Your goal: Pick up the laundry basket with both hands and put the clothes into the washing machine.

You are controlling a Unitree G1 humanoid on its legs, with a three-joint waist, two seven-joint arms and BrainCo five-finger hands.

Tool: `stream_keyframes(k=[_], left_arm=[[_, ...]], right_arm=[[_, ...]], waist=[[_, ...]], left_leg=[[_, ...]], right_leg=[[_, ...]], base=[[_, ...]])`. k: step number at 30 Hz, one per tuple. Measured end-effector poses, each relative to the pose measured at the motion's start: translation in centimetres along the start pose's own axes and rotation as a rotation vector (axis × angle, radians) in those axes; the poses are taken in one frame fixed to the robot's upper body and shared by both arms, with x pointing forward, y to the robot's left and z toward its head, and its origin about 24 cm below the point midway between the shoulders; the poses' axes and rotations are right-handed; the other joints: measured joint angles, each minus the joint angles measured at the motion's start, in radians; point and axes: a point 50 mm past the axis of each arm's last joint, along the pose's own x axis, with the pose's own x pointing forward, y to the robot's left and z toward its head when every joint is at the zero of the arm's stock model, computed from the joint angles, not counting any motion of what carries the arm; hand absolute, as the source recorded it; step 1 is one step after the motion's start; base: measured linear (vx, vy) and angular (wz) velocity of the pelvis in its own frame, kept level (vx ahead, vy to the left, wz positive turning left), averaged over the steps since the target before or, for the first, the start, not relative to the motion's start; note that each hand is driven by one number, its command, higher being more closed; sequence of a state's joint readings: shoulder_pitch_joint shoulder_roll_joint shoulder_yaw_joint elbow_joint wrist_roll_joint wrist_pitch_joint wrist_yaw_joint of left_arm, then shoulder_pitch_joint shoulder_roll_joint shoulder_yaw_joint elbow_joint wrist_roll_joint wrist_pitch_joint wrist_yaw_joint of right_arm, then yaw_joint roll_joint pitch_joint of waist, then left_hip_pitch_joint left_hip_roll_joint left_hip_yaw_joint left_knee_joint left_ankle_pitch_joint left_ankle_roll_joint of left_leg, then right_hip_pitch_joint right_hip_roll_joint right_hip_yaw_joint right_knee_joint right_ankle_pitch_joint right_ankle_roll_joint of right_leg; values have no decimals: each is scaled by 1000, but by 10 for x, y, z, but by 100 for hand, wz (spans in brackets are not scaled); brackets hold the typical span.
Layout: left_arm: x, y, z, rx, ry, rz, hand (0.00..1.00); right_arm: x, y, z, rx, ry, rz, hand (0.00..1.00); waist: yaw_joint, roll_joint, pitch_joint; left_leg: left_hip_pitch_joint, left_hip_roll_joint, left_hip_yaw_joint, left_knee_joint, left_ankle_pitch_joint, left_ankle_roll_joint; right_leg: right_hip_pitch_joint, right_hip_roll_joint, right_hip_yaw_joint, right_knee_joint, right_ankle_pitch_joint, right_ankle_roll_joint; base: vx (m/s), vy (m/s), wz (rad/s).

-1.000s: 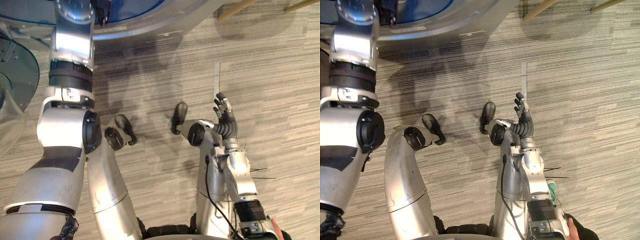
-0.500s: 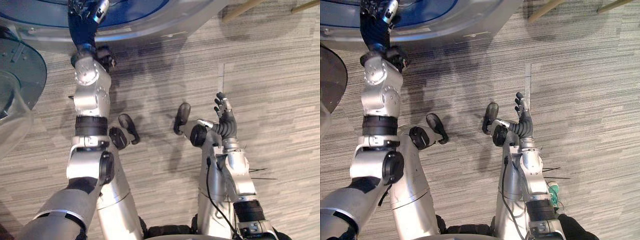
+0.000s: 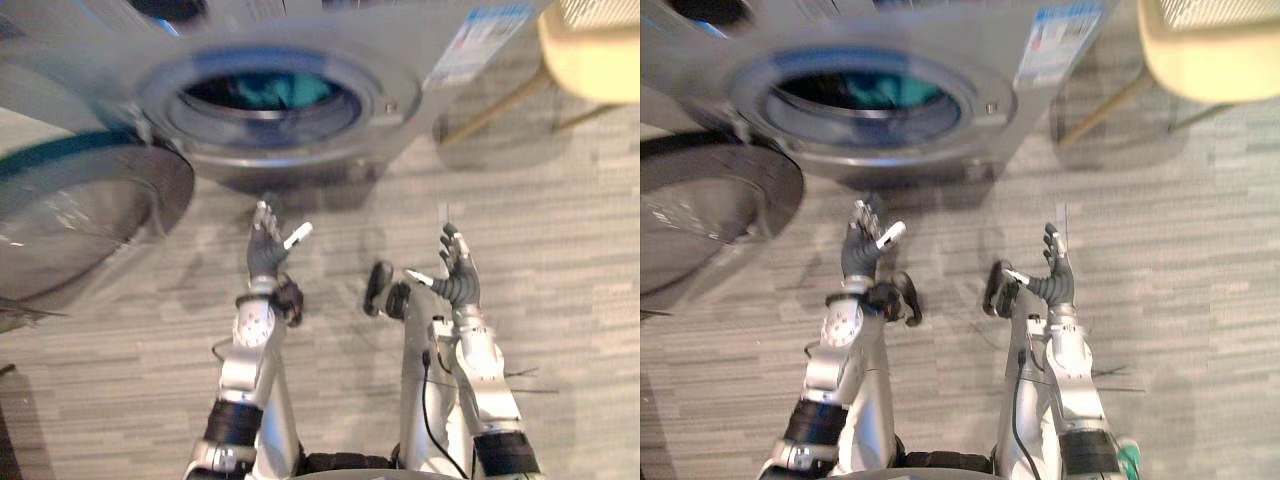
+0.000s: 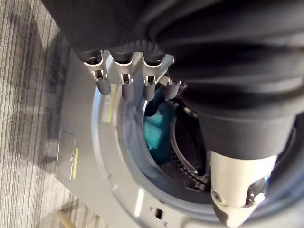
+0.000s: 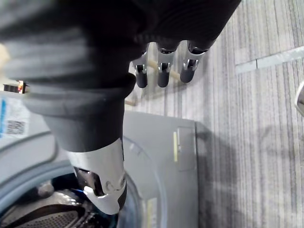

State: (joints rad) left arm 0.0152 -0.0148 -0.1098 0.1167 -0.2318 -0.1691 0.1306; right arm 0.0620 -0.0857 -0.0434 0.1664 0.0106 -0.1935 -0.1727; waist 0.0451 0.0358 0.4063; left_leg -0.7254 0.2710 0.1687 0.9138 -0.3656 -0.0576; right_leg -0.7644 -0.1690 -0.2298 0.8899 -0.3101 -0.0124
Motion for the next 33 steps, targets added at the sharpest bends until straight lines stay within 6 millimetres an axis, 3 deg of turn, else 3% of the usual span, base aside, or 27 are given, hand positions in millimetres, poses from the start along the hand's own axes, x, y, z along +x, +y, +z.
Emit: stream_keyframes(k=[2, 6, 8, 11, 15, 25, 27, 30, 31, 32, 33], left_arm=[[-21, 20, -33, 18, 137, 63, 0], [-57, 61, -73, 87, 326, 219, 0], [-81, 87, -99, 166, 482, 282, 0], [-109, 108, -122, 259, 652, 313, 0], [-130, 119, -135, 326, 766, 316, 0], [-138, 118, -142, 357, 821, 293, 0], [-136, 117, -142, 356, 818, 286, 0], [-132, 114, -141, 366, 812, 255, 0], [-127, 113, -140, 368, 803, 250, 0], [-119, 108, -139, 366, 786, 232, 0], [-116, 106, -139, 364, 779, 226, 0]], right_arm=[[-16, -6, -25, -10, 108, -14, 0], [-34, -4, -54, -10, 243, -18, 0], [-46, -5, -79, -29, 358, -16, 0], [-58, -11, -104, -63, 492, -19, 0], [-73, -23, -121, -67, 585, -49, 0], [-88, -30, -137, -76, 683, -49, 0], [-83, -30, -135, -74, 670, -51, 0], [-62, -24, -123, -58, 601, -43, 0], [-56, -23, -120, -57, 580, -40, 0], [-50, -21, -117, -55, 565, -36, 0], [-47, -18, -115, -53, 555, -27, 0]], waist=[[1, -5, -69], [4, -28, -173], [0, -30, -239], [-3, -25, -276], [-4, -24, -310], [-9, -29, -338], [-13, -31, -335], [-27, -47, -305], [-33, -52, -289], [-32, -38, -281], [-32, -32, -273]], left_leg=[[145, -25, 2, -130, 40, -6], [332, -53, 27, -344, 105, -16], [430, -78, 35, -510, 168, -21], [566, -100, 69, -710, 250, -24], [701, -118, 111, -833, 279, -28], [764, -148, 142, -863, 278, -27], [755, -148, 158, -853, 264, -15], [701, -139, 276, -761, 203, -15], [688, -128, 337, -733, 185, -3], [680, -84, 439, -726, 180, 9], [680, -69, 476, -718, 181, 7]], right_leg=[[162, -4, -38, -109, 13, 8], [339, 12, -63, -297, 60, 22], [431, 31, -72, -454, 116, 36], [559, 70, -69, -671, 218, 45], [696, 98, -38, -848, 294, 62], [728, 110, 59, -928, 360, 66], [688, 117, 108, -927, 379, 64], [594, 131, 245, -927, 425, 76], [566, 132, 247, -937, 402, 44], [535, 117, 80, -934, 349, -16], [517, 104, -23, -900, 344, -29]], base=[[216, -35, 43], [210, -25, 16], [204, 1, 2], [195, 42, -15], [121, 59, -26], [-2, 25, -28], [-128, 1, -74], [-190, -9, -145], [-179, -14, -180], [-191, -19, -190], [-103, -24, -224]])
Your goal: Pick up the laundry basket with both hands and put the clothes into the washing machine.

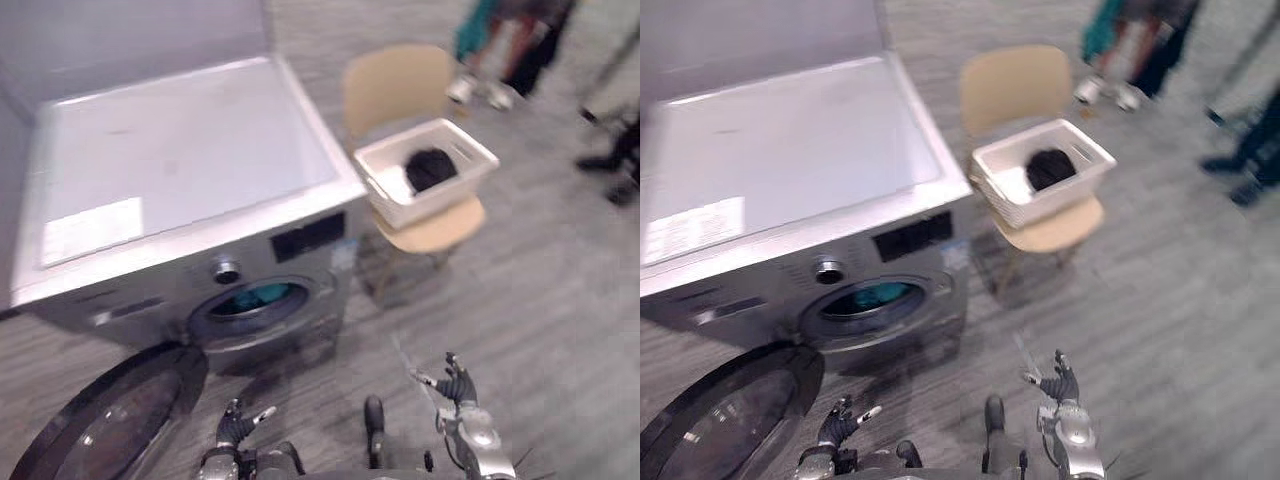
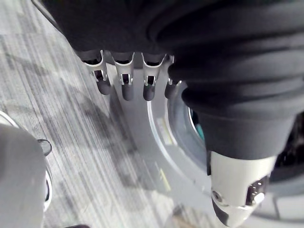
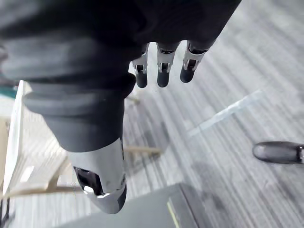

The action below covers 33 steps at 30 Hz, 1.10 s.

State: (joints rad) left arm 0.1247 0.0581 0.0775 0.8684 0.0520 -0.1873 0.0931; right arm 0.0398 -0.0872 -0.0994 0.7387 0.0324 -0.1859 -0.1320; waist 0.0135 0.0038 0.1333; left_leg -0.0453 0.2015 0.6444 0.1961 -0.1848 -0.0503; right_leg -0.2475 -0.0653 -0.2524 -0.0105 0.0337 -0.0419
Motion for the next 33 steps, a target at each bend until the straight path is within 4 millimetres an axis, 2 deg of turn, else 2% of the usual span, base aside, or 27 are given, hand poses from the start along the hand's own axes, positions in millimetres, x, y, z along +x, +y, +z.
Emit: stream_keyframes(k=[1, 2, 5, 6, 8, 10, 11, 12, 13, 14, 16, 17, 19, 20, 21, 22, 23, 24, 25, 26, 27, 28, 29, 30, 31, 32, 33], left_arm=[[2, 4, 3, 12, -4, 5, 0], [4, 7, 7, 25, -15, 9, 0], [5, 11, 12, 43, -38, 13, 0], [6, 11, 17, 48, -59, 11, 0], [9, 6, 24, 75, -77, -13, 0], [11, 1, 31, 84, -97, -27, 0], [11, -2, 32, 81, -103, -35, 0], [11, -7, 31, 76, -99, -46, 0], [10, -10, 30, 78, -97, -56, 0], [9, -16, 28, 73, -88, -70, 0], [8, -19, 21, 67, -61, -76, 0], [6, -21, 18, 61, -50, -78, 0], [4, -21, 13, 57, -40, -77, 0], [4, -19, 16, 53, -54, -71, 0], [4, -18, 17, 53, -60, -69, 0], [4, -16, 19, 45, -77, -61, 0], [4, -15, 21, 41, -89, -59, 0], [5, -16, 23, 40, -95, -60, 0], [6, -17, 25, 37, -99, -60, 0], [6, -14, 28, -2, -113, -41, 0], [5, -14, 28, -2, -116, -41, 0], [5, -13, 26, 4, -104, -40, 0], [5, -10, 25, 10, -102, -32, 0], [5, -11, 25, 7, -100, -27, 0], [5, -10, 24, 11, -97, -26, 0], [6, -10, 22, 26, -83, -31, 0], [5, -9, 21, 46, -79, -36, 0]], right_arm=[[1, 4, 2, 0, -4, 12, 0], [1, 4, 2, -3, -3, 14, 0], [2, 5, 3, -8, -3, 20, 0], [4, 5, 6, -11, -11, 24, 0], [5, 5, 9, -11, -17, 24, 0], [5, 5, 8, -4, -15, 23, 0], [4, 6, 6, -7, -8, 29, 0], [5, 6, 8, -8, -13, 32, 0], [5, 7, 7, -11, -9, 36, 0], [5, 8, 3, -17, 13, 41, 0], [5, 7, -4, -26, 45, 42, 0], [3, 7, -11, -30, 73, 41, 0], [2, 7, -13, -32, 87, 42, 0], [4, 8, -10, -30, 78, 45, 0], [5, 9, -8, -29, 72, 46, 0], [4, 12, -9, -29, 73, 53, 0], [5, 13, -7, -26, 64, 54, 0], [7, 14, -3, -25, 52, 56, 0], [10, 16, 2, -28, 40, 63, 0], [13, 22, 11, -40, 10, 86, 0], [12, 23, 10, -43, 12, 90, 0], [12, 25, 10, -57, 7, 97, 0], [9, 28, 7, -56, 14, 105, 0], [9, 28, 5, -67, 13, 108, 0], [9, 29, 5, -74, 16, 112, 0], [6, 28, -1, -81, 33, 114, 0], [3, 27, -7, -88, 56, 113, 0]], waist=[[0, -11, 10], [-2, -19, 19], [-9, -11, 27], [-5, -6, 29], [-21, 1, 35], [-41, 6, 38], [-45, 4, 36], [-48, 18, 41], [-50, 25, 43], [-49, 32, 44], [-40, 31, 54], [-22, 28, 63], [4, 25, 70], [9, 29, 84], [13, 27, 93], [40, 14, 96], [56, 17, 88], [55, 24, 88], [56, 27, 110], [66, 23, 124], [69, 27, 122], [70, 17, 119], [79, -15, 93], [81, -20, 92], [80, -24, 94], [75, -34, 98], [67, -41, 103]], left_leg=[[18, 13, 86, 15, -6, -8], [51, 19, 152, 30, -14, -20], [116, 35, 242, 49, -30, -44], [153, 32, 280, 24, -44, -67], [189, 29, 305, 11, -63, -98], [233, 52, 321, 56, -62, -103], [231, 114, 311, 215, -61, -101], [205, 195, 269, 409, -38, -64], [179, 227, 223, 494, -35, -31], [83, 212, 38, 610, -80, -33], [-27, 117, -181, 618, -134, -52], [-76, 58, -266, 568, -144, -42], [-162, 2, -346, 436, -142, -39], [-210, -38, -407, 293, -119, -64], [-223, -50, -434, 225, -65, -49], [-218, -83, -456, 142, 41, -60], [-220, -101, -456, 130, 79, -44], [-230, -101, -457, 162, 73, -24], [-258, -85, -447, 281, 59, 4], [-313, -88, -437, 369, 11, -22], [-283, -92, -449, 291, 31, -17], [-249, -108, -441, 227, 29, 72], [-232, -131, -423, 224, 1, 98], [-209, -143, -419, 231, -42, 128], [-189, -153, -417, 232, -50, 138], [-129, -185, -423, 225, -67, 154], [-64, -211, -435, 215, -74, 166]], right_leg=[[-15, -40, -220, 83, -47, -62], [-1, -64, -328, 97, -46, -68], [16, -79, -478, 132, -63, -103], [2, -101, -535, 193, -73, -111], [-26, -95, -512, 263, -102, -71], [-35, -55, -428, 296, -126, -53], [-28, -24, -368, 294, -142, -49], [-4, 16, -321, 269, -151, -60], [9, 37, -294, 252, -150, -61], [31, 68, -242, 216, -147, -65], [77, 83, -189, 175, -138, -73], [120, 88, -152, 154, -132, -69], [163, 83, -106, 133, -141, -53], [191, 77, -88, 119, -147, -43], [205, 72, -78, 112, -150, -36], [230, 55, -51, 88, -151, -16], [242, 43, -30, 63, -137, 12], [250, 41, -23, 50, -122, 25], [285, 47, -12, 11, -80, 44], [344, 49, 0, -21, -67, 61], [365, 47, -2, -24, -68, 74], [398, 40, 0, -27, -87, 100], [383, 3, 6, 27, -128, 146], [319, -34, 8, 221, -199, 187], [274, -62, 2, 359, -226, 187], [179, -136, -34, 657, -228, 163], [131, -199, -59, 868, -230, 136]], base=[[14, -52, -199], [42, -69, -199], [105, -140, -200], [139, -166, -179], [146, -172, -183], [190, -155, -150], [243, -123, -159], [239, -107, -159], [237, -60, -150], [187, -15, -116], [214, 37, -117], [243, 76, -100], [243, 97, -74], [257, 123, -49], [294, 145, -47], [405, 193, -43], [388, 182, -32], [339, 166, -10], [380, 242, -11], [357, 235, -18], [450, 285, -22], [404, 239, -13], [502, 309, -14], [401, 272, -3], [395, 280, 18], [395, 253, 52], [470, 243, 66]])
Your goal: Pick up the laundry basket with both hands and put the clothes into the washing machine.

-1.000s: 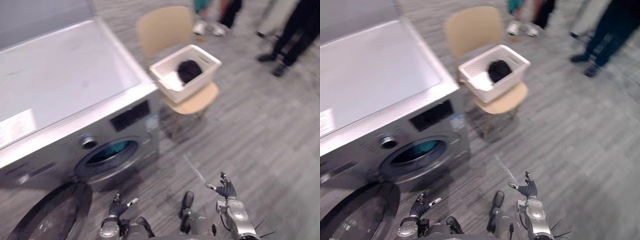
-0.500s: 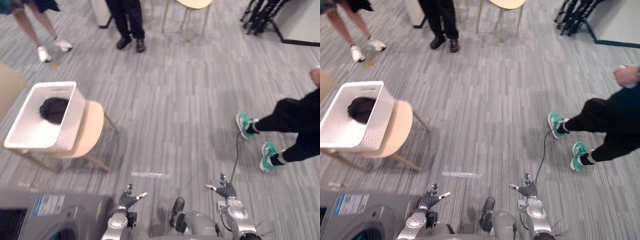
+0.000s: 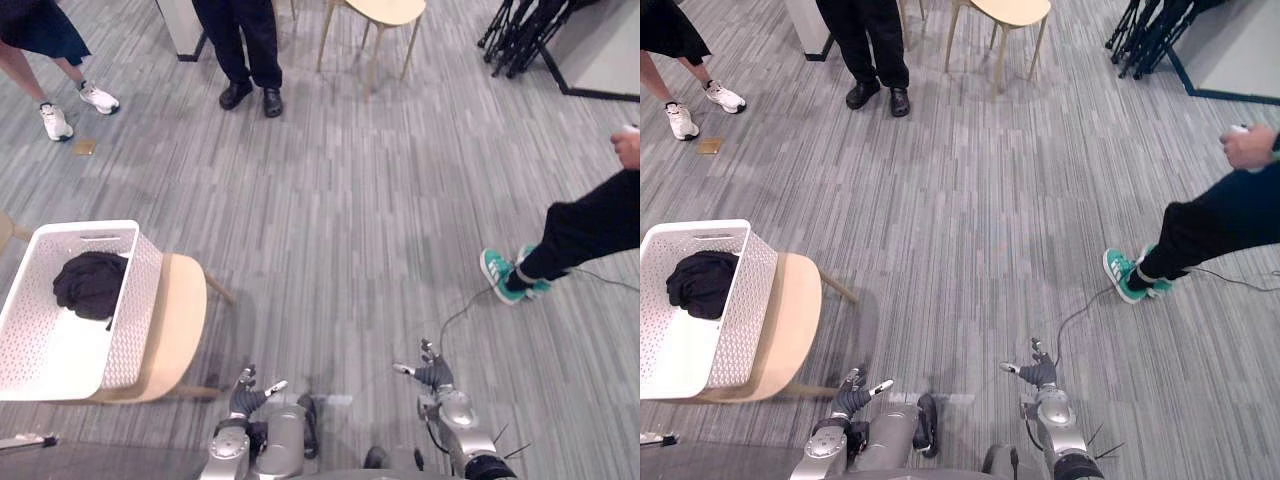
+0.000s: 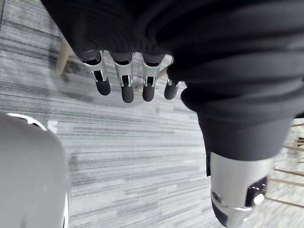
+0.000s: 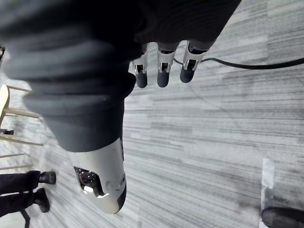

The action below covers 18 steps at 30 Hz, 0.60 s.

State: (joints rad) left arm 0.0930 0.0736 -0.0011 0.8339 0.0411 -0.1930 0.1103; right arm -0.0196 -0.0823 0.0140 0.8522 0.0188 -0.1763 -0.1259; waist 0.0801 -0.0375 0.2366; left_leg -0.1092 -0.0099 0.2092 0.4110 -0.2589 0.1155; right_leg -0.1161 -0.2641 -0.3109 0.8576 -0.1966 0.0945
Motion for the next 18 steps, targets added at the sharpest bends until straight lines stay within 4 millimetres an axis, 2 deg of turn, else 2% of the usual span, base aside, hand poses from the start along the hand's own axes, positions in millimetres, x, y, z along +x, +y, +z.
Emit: stream_keyframes(k=[2, 3, 4, 5, 7, 8, 9, 10, 11, 12, 13, 14, 15, 16, 17, 18], left_arm=[[-1, 8, -2, 22, 5, 11, 0], [-1, 10, -1, 26, 1, 16, 0], [1, 12, 2, 32, -10, 21, 0], [2, 12, 6, 32, -24, 21, 0], [6, 8, 13, 26, -43, 13, 0], [8, 2, 19, 17, -50, 1, 0], [9, -1, 20, 11, -53, -4, 0], [9, -6, 22, -3, -58, -13, 0], [8, -7, 20, -8, -53, -12, 0], [8, -5, 19, -3, -50, -10, 0], [7, -18, 22, -51, -55, -23, 0], [6, -24, 24, -70, -66, -32, 0], [5, -30, 25, -86, -69, -39, 0], [5, -31, 26, -92, -70, -41, 0], [5, -33, 27, -96, -72, -46, 0], [5, -33, 29, -97, -77, -47, 0]], right_arm=[[-2, 3, -3, -11, 10, 13, 0], [-1, 4, -2, -12, 7, 15, 0], [-1, 4, -1, -12, 2, 17, 0], [1, 4, 3, -13, -7, 17, 0], [3, 1, 7, -11, -20, 10, 0], [3, -2, 7, -9, -21, -1, 0], [2, -3, 5, -9, -17, -4, 0], [-2, -4, -1, -3, -5, -11, 0], [-8, -3, -10, 19, 14, -15, 0], [-12, -2, -13, 35, 20, -19, 0], [-10, -8, -10, 30, 10, -36, 0], [-11, -12, -6, 42, -11, -53, 0], [-10, -15, 0, 54, -38, -64, 0], [-9, -15, 5, 60, -59, -68, 0], [-9, -17, 14, 67, -103, -75, 0], [-9, -18, 16, 72, -114, -85, 0]], waist=[[-12, 6, 2], [-13, 10, 3], [-8, 19, 5], [-11, 18, 3], [-10, 27, 6], [-12, 35, 11], [-11, 34, 11], [-9, 16, 4], [-5, -5, 2], [-13, -17, 2], [-1, 50, 6], [-2, 58, 2], [17, 71, -4], [25, 72, -4], [12, 62, 2], [11, 50, 7]], left_leg=[[83, -5, -49, -30, -4, 7], [104, -3, -66, -48, -4, 7], [129, 3, -110, -72, -4, 7], [141, 11, -167, -99, -4, 6], [142, 25, -266, -122, -3, 5], [140, 30, -340, -125, 1, -7], [141, 25, -370, -121, 3, -19], [152, 8, -432, -98, -9, -41], [161, -21, -489, -67, -39, -91], [162, -37, -512, -49, -61, -119], [126, 10, -547, 8, -73, -149], [97, 23, -557, 30, -53, -179], [82, 50, -554, 32, -36, -210], [75, 71, -537, 30, -28, -229], [41, 112, -442, 31, -26, -238], [26, 130, -376, 29, -26, -238]], right_leg=[[-23, -12, -46, 62, -24, -30], [-31, -2, -62, 29, -35, -25], [-52, 30, -83, -74, -49, -28], [-85, 83, -72, -208, -50, -32], [-136, 169, 7, -407, -33, -34], [-170, 230, 126, -585, 51, -26], [-169, 242, 179, -652, 95, -26], [-161, 245, 260, -758, 204, -13], [-138, 206, 304, -798, 311, -23], [-130, 180, 296, -775, 318, -21], [-137, 196, 198, -700, 286, -40], [-127, 179, 129, -671, 225, -55], [-117, 174, 61, -639, 196, -70], [-103, 169, 19, -627, 180, -84], [-52, 137, -81, -625, 146, -84], [-33, 123, -114, -626, 135, -83]], base=[[409, 123, 73], [422, 48, 78], [497, 6, 85], [404, -40, 95], [391, -115, 119], [391, -157, 147], [406, -210, 187], [441, -283, 202], [459, -326, 226], [477, -385, 207], [430, -363, 193], [445, -396, 196], [305, -276, 178], [279, -265, 223], [188, -178, 203], [159, -155, 226]])
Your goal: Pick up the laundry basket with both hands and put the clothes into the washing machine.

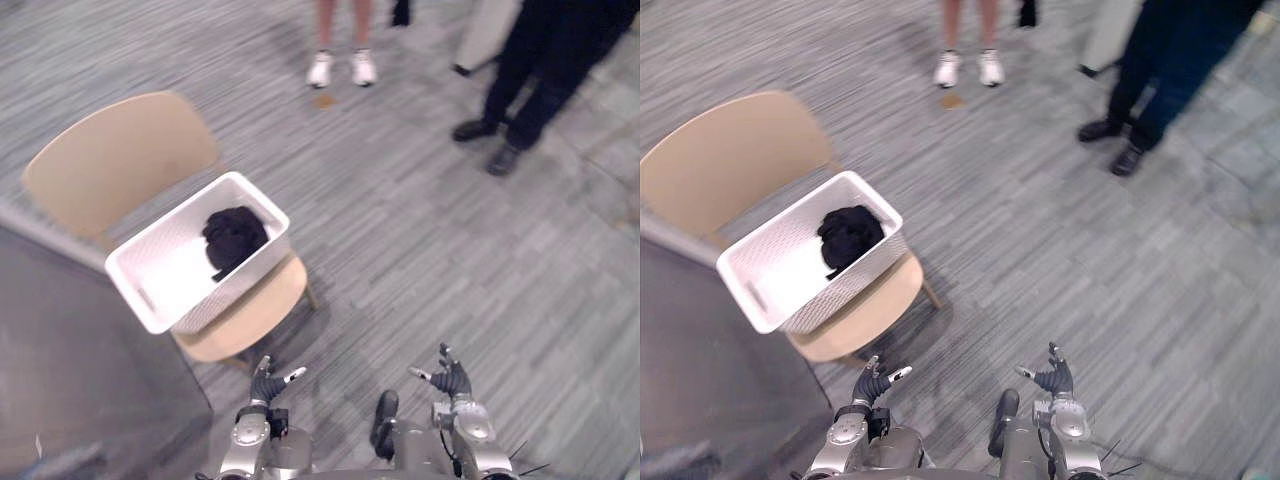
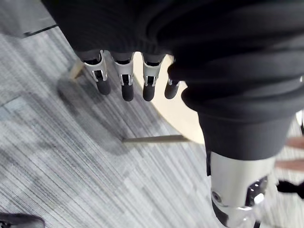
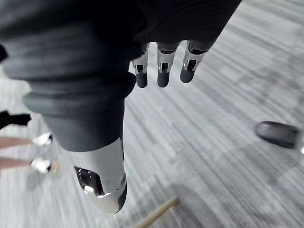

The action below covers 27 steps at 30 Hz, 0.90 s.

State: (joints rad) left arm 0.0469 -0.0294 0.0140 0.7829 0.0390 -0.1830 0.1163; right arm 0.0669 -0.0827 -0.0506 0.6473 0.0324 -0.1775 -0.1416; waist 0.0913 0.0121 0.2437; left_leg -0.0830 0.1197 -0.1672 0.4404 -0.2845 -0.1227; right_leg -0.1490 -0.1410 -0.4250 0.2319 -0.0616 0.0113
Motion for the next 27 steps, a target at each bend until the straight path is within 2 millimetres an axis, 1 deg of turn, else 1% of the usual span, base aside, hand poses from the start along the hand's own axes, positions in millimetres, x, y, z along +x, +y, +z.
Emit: stream_keyframes(k=[1, 2, 3, 4, 5, 6, 8, 9, 10, 11, 12, 13, 14, 15, 16, 17, 18, 19, 20, 21, 22, 23, 24, 25, 26, 27], left_arm=[[0, 0, 2, -1, -8, 2, 0], [0, 1, 3, -1, -15, 2, 0], [0, 1, 5, -2, -27, 3, 0], [-1, 1, 5, -2, -28, 4, 0], [-1, 3, 3, 5, -21, 4, 0], [-2, 11, 0, 28, -12, 16, 0], [-2, 21, -3, 61, -3, 27, 0], [-3, 26, -4, 75, 4, 36, 0], [-3, 36, -9, 99, 22, 53, 0], [-6, 40, -13, 103, 37, 63, 0], [-7, 41, -16, 103, 45, 65, 0], [-11, 45, -23, 109, 72, 68, 0], [-13, 44, -30, 108, 96, 67, 0], [-14, 43, -31, 109, 102, 64, 0], [-14, 43, -31, 111, 99, 61, 0], [-13, 46, -29, 117, 93, 67, 0], [-12, 48, -27, 120, 86, 71, 0], [-12, 49, -26, 120, 82, 72, 0], [-12, 49, -26, 118, 81, 72, 0], [-12, 49, -27, 118, 82, 74, 0], [-13, 50, -27, 121, 83, 76, 0], [-11, 49, -27, 119, 87, 76, 0], [-12, 44, -27, 110, 82, 69, 0], [-13, 41, -28, 99, 80, 71, 0], [-15, 39, -31, 91, 87, 74, 0], [-16, 39, -32, 90, 89, 75, 0]], right_arm=[[1, -2, 2, 16, -8, -20, 0], [1, -5, 4, 31, -16, -38, 0], [2, -9, 4, 50, -17, -61, 0], [2, -11, 3, 48, -13, -69, 0], [2, -13, 1, 42, -2, -75, 0], [3, -10, -3, 52, 24, -73, 0], [1, -3, -10, 72, 56, -69, 0], [1, -1, -12, 77, 64, -67, 0], [0, -1, -13, 80, 70, -68, 0], [1, -3, -12, 78, 66, -71, 0], [2, -3, -11, 75, 65, -71, 0], [4, -3, -10, 69, 67, -69, 0], [7, -4, -7, 63, 62, -67, 0], [7, -4, -6, 59, 65, -66, 0], [7, -1, -9, 53, 76, -56, 0], [10, 2, -3, 48, 57, -43, 0], [11, 3, -2, 48, 53, -40, 0], [11, 2, -1, 47, 52, -42, 0], [11, 2, -1, 46, 51, -43, 0], [11, 0, -2, 44, 51, -46, 0], [10, 0, -2, 43, 51, -47, 0], [11, -6, -2, 28, 51, -59, 0], [12, -11, 0, 24, 41, -76, 0], [12, -13, 6, 27, 16, -87, 0], [10, -16, 14, 28, -29, -96, 0], [8, -19, 21, 22, -70, -113, 0]], waist=[[3, -15, 1], [3, -19, -2], [4, -24, -8], [3, -20, -15], [3, -15, -24], [4, -38, -37], [8, -60, -51], [8, -67, -55], [8, -70, -60], [6, -64, -62], [7, -61, -63], [5, -62, -62], [1, -61, -61], [-3, -59, -59], [-14, -53, -55], [-26, -62, -58], [-29, -59, -54], [-33, -60, -54], [-35, -61, -54], [-42, -69, -58], [-48, -83, -65], [-56, -66, -58], [-51, -44, -59], [-49, -27, -58], [-51, -13, -65], [-53, -11, -66]], left_leg=[[-25, 34, 126, -9, 0, 2], [-52, 73, 263, -27, 2, 12], [-73, 95, 395, -73, 16, 30], [-82, 103, 457, -114, 41, 55], [-95, 104, 493, -153, 100, 39], [-104, 72, 513, -164, 132, 59], [-118, 29, 494, -163, 137, 68], [-119, 14, 483, -158, 137, 69], [-113, -11, 472, -141, 131, 81], [-107, -17, 472, -121, 117, 104], [-102, -19, 473, -112, 109, 115], [-74, -32, 475, -110, 101, 128], [-45, -40, 472, -113, 89, 146], [-26, -43, 468, -118, 83, 154], [-2, -43, 453, -133, 78, 158], [15, -43, 436, -150, 78, 158], [30, -43, 425, -167, 78, 157], [35, -44, 416, -169, 79, 155], [38, -44, 407, -169, 80, 153], [30, -55, 379, -163, 79, 135], [21, -65, 363, -157, 75, 127], [18, -58, 332, -154, 69, 111], [11, -43, 319, -167, 78, 93], [8, -27, 316, -183, 84, 84], [9, -10, 306, -219, 96, 64], [18, 5, 303, -247, 107, 48]], right_leg=[[30, -17, -46, -9, -13, 4], [60, -30, -105, -25, -20, 11], [82, -49, -165, -33, -38, 35], [92, -57, -202, -38, -49, 46], [103, -68, -244, -42, -53, 58], [112, -97, -286, -59, -37, 84], [152, -118, -335, -103, -19, 113], [168, -127, -345, -110, -15, 120], [193, -157, -352, -89, -15, 127], [188, -189, -350, -17, -18, 132], [178, -209, -342, 38, -19, 133], [132, -275, -296, 206, -15, 111], [73, -327, -216, 374, 16, 28], [28, -343, -156, 455, 23, -6], [-54, -316, -14, 564, -41, 12], [-93, -275, 57, 574, -90, 34], [-116, -227, 108, 526, -120, 56], [-122, -198, 130, 474, -126, 66], [-120, -159, 164, 375, -132, 83], [-114, -107, 232, 189, -104, 109], [-113, -99, 257, 131, -62, 114], [-109, -86, 265, 128, -25, 111], [-106, -68, 258, 107, -23, 107], [-101, -49, 247, 81, -16, 97], [-93, -27, 230, 42, -2, 84], [-81, -7, 218, 15, 9, 73]], base=[[79, -76, 176], [84, -22, 204], [99, 46, 179], [114, 148, 152], [142, 225, 123], [134, 221, 115], [125, 199, 92], [150, 221, 82], [153, 229, 63], [149, 229, 48], [128, 220, 15], [116, 190, 10], [118, 175, 13], [142, 134, 28], [118, 68, 37], [133, 32, 50], [83, -21, 46], [117, -90, 44], [91, -116, 57], [108, -175, 64], [71, -149, 74], [93, -159, 48], [87, -158, 32], [90, -173, 7], [78, -189, 4], [62, -146, 3]])
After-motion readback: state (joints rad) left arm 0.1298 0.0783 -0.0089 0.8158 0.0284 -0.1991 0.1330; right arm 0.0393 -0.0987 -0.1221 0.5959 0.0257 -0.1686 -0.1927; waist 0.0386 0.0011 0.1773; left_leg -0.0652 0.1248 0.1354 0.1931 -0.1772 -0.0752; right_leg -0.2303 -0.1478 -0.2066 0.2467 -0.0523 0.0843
